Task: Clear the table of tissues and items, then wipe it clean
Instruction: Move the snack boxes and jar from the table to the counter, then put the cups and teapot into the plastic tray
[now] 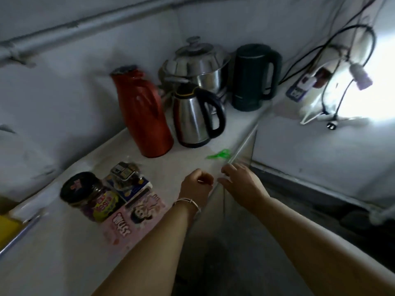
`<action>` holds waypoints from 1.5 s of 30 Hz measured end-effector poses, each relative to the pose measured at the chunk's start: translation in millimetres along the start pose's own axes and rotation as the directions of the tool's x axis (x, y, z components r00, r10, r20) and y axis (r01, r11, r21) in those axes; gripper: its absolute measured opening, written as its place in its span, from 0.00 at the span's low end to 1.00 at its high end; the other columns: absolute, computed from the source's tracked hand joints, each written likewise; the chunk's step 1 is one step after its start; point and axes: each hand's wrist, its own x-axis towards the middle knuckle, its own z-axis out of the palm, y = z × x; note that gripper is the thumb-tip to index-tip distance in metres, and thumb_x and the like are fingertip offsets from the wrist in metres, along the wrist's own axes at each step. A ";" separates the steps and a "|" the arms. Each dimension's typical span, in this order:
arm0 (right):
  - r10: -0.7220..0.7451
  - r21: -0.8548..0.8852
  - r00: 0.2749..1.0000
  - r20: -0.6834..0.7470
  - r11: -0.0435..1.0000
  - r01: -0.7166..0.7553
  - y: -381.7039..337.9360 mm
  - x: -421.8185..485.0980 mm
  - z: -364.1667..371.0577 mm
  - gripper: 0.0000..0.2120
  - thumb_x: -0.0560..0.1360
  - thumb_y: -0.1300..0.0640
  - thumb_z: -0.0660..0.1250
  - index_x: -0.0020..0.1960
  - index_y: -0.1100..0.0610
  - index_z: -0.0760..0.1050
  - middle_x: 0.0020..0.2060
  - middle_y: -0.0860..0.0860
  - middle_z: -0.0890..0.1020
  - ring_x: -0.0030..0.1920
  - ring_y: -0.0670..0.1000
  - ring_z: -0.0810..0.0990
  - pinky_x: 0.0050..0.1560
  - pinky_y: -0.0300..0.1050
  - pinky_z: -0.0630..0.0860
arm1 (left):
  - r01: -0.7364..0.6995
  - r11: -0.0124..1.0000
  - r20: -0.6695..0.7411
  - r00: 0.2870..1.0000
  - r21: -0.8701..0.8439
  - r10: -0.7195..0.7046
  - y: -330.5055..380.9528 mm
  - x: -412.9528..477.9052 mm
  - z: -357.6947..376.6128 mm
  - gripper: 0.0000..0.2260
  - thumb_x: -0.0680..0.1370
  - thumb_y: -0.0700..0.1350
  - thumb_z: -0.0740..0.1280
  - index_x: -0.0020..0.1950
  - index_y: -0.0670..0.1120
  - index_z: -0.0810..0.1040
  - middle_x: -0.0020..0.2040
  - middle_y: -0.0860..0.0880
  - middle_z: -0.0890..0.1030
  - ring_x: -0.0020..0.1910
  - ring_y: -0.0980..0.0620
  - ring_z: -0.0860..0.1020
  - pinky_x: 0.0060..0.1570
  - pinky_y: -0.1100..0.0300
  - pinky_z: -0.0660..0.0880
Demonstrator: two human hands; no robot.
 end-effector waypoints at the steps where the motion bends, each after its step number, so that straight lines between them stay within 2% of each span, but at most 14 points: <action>1: 0.057 0.014 0.998 -0.035 0.998 -0.057 24.2 -6.1 -18.3 0.14 0.78 0.49 0.62 0.59 0.55 0.73 0.56 0.52 0.77 0.57 0.52 0.74 0.52 0.43 0.69 | -0.029 0.999 0.028 0.999 -0.015 0.029 18.0 7.5 27.0 0.10 0.71 0.35 0.64 0.39 0.50 0.75 0.39 0.48 0.79 0.43 0.49 0.77 0.50 0.52 0.76; 5: 0.257 0.126 0.949 -0.183 0.963 -0.237 104.7 -36.0 -74.7 0.14 0.76 0.53 0.65 0.59 0.58 0.73 0.53 0.56 0.80 0.53 0.58 0.78 0.49 0.47 0.71 | -0.088 0.991 0.112 0.989 -0.099 0.099 77.7 21.8 121.9 0.07 0.62 0.38 0.63 0.33 0.50 0.74 0.33 0.50 0.78 0.36 0.50 0.75 0.45 0.54 0.75; 8: 0.415 0.189 0.871 -0.264 0.907 -0.376 180.8 -78.9 -124.7 0.16 0.76 0.52 0.64 0.61 0.57 0.72 0.52 0.55 0.80 0.52 0.58 0.79 0.49 0.47 0.72 | -0.118 0.987 0.271 0.952 -0.109 0.144 127.9 22.9 219.0 0.13 0.67 0.31 0.65 0.34 0.49 0.73 0.33 0.50 0.77 0.36 0.50 0.75 0.43 0.57 0.74; 11: 0.488 0.174 0.799 -0.351 0.873 -0.456 240.1 -122.2 -161.1 0.18 0.77 0.50 0.63 0.63 0.58 0.70 0.50 0.55 0.81 0.49 0.57 0.80 0.48 0.47 0.73 | -0.152 0.979 0.386 0.902 -0.137 0.194 158.9 16.5 300.3 0.15 0.68 0.30 0.65 0.34 0.51 0.73 0.34 0.50 0.77 0.38 0.48 0.76 0.45 0.52 0.76; 15: 0.594 0.217 0.703 -0.390 0.802 -0.557 297.7 -177.6 -196.3 0.19 0.78 0.50 0.62 0.63 0.60 0.69 0.48 0.55 0.81 0.49 0.54 0.80 0.49 0.45 0.75 | -0.208 0.971 0.513 0.825 -0.115 0.237 186.9 -0.8 386.6 0.15 0.69 0.32 0.68 0.38 0.54 0.74 0.38 0.53 0.78 0.39 0.52 0.77 0.44 0.57 0.76; 19: 0.694 0.262 0.558 -0.455 0.703 -0.661 353.0 -235.5 -225.5 0.18 0.78 0.51 0.62 0.63 0.60 0.69 0.49 0.53 0.80 0.46 0.48 0.76 0.44 0.36 0.67 | -0.241 0.961 0.653 0.707 -0.138 0.271 212.9 -22.6 473.1 0.13 0.70 0.33 0.67 0.42 0.52 0.75 0.39 0.53 0.77 0.38 0.54 0.76 0.39 0.65 0.76; 22: 0.759 0.333 0.431 -0.489 0.619 -0.711 386.8 -270.0 -238.9 0.18 0.78 0.50 0.62 0.63 0.60 0.70 0.51 0.55 0.80 0.51 0.55 0.78 0.49 0.48 0.74 | -0.301 0.942 0.718 0.621 -0.150 0.313 228.4 -33.8 527.5 0.14 0.71 0.34 0.68 0.43 0.54 0.74 0.39 0.54 0.77 0.37 0.54 0.76 0.39 0.65 0.75; 25: 0.801 0.378 0.309 -0.512 0.534 -0.757 415.7 -295.9 -246.5 0.22 0.77 0.45 0.60 0.62 0.60 0.70 0.51 0.55 0.79 0.52 0.55 0.77 0.47 0.47 0.72 | -0.326 0.936 0.770 0.558 -0.137 0.307 238.8 -37.4 575.3 0.14 0.71 0.34 0.68 0.42 0.55 0.74 0.38 0.55 0.77 0.38 0.53 0.76 0.42 0.59 0.76; 27: 0.824 0.393 0.230 -0.518 0.468 -0.791 436.2 -310.0 -250.7 0.23 0.77 0.43 0.57 0.62 0.59 0.70 0.53 0.54 0.79 0.53 0.55 0.77 0.47 0.46 0.70 | -0.349 0.928 0.809 0.505 -0.129 0.303 246.4 -37.1 606.8 0.12 0.71 0.35 0.68 0.45 0.52 0.74 0.39 0.56 0.77 0.38 0.54 0.76 0.42 0.63 0.75; 31: 0.871 0.495 0.038 -0.490 0.314 -0.810 478.7 -334.3 -259.3 0.17 0.79 0.50 0.59 0.63 0.58 0.69 0.56 0.54 0.78 0.55 0.55 0.77 0.47 0.45 0.70 | -0.387 0.912 0.869 0.395 -0.137 0.298 261.9 -37.1 667.2 0.13 0.71 0.36 0.68 0.49 0.51 0.74 0.44 0.53 0.78 0.40 0.57 0.77 0.47 0.63 0.76; 34: 0.864 0.537 -0.080 -0.496 0.234 -0.810 503.4 -354.5 -260.6 0.15 0.78 0.52 0.61 0.62 0.57 0.70 0.54 0.54 0.79 0.52 0.55 0.77 0.43 0.42 0.68 | -0.445 0.884 0.898 0.316 -0.143 0.305 271.1 -45.9 705.8 0.12 0.72 0.37 0.68 0.50 0.50 0.73 0.43 0.55 0.77 0.39 0.59 0.75 0.40 0.69 0.72; 38: 0.853 0.583 -0.190 -0.486 0.154 -0.798 529.4 -386.0 -261.1 0.14 0.77 0.53 0.62 0.62 0.56 0.69 0.52 0.53 0.78 0.49 0.54 0.77 0.45 0.45 0.72 | -0.463 0.876 0.936 0.232 -0.134 0.265 277.2 -63.7 756.1 0.13 0.72 0.35 0.68 0.51 0.49 0.72 0.46 0.52 0.76 0.43 0.56 0.75 0.43 0.69 0.72; 41: 0.844 0.570 -0.238 -0.482 0.096 -0.816 554.7 -413.2 -259.2 0.15 0.78 0.54 0.62 0.63 0.57 0.69 0.54 0.53 0.78 0.50 0.55 0.77 0.46 0.46 0.72 | -0.518 0.850 0.954 0.195 -0.097 0.228 278.0 -74.8 794.9 0.14 0.72 0.35 0.67 0.53 0.48 0.72 0.50 0.51 0.75 0.49 0.53 0.74 0.47 0.65 0.71; 45: 0.877 0.574 -0.273 -0.395 0.004 -0.819 594.9 -438.5 -249.2 0.14 0.78 0.54 0.61 0.61 0.58 0.71 0.56 0.52 0.77 0.54 0.54 0.76 0.47 0.44 0.70 | -0.569 0.822 0.954 0.234 -0.020 0.185 272.1 -76.5 844.6 0.15 0.71 0.35 0.66 0.57 0.46 0.72 0.54 0.48 0.76 0.52 0.53 0.74 0.48 0.65 0.69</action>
